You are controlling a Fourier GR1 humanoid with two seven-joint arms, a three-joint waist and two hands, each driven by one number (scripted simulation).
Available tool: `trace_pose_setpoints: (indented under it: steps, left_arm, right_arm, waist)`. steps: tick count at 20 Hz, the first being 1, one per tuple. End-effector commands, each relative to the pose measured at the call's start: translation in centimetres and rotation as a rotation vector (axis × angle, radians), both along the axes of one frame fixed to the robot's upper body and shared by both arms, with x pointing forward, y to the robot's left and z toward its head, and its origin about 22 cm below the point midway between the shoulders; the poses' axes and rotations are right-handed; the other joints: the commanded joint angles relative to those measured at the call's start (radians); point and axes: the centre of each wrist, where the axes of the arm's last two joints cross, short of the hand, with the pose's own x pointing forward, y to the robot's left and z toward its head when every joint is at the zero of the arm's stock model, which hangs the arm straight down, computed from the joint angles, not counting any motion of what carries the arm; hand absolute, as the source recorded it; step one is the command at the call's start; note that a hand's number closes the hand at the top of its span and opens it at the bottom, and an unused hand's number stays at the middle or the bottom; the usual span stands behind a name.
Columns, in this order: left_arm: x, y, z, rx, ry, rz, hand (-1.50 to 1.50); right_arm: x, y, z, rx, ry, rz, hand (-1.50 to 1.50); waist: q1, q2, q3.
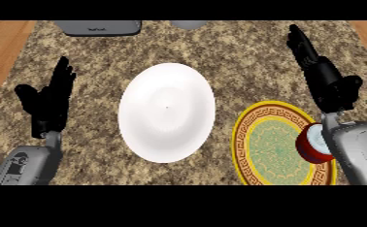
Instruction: Pick the can from the plate and place it in the plate
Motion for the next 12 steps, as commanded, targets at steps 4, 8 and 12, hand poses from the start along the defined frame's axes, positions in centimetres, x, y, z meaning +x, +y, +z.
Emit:
trace_pose_setpoints:
  steps: [4,8,12]
  left_arm:
    - [1.5,-1.9,3.9,0.098,-0.164,-0.208,0.00]
    - [1.7,-2.8,4.4,0.097,-0.173,-0.296,0.00]
    - [0.4,0.1,7.0,0.105,-0.201,-0.304,0.00]
  right_arm:
    - [-3.1,8.9,-3.0,-0.008,0.179,0.651,1.50]
    - [-2.3,6.5,1.1,-0.748,0.001,0.636,1.50]
    - [-11.3,7.9,-8.4,-0.443,0.137,0.659,-1.50]
  waist:
    - [0.036,-0.063,-0.025]
    - [0.021,-0.110,-0.044]
    - [-0.014,-0.075,-0.025]
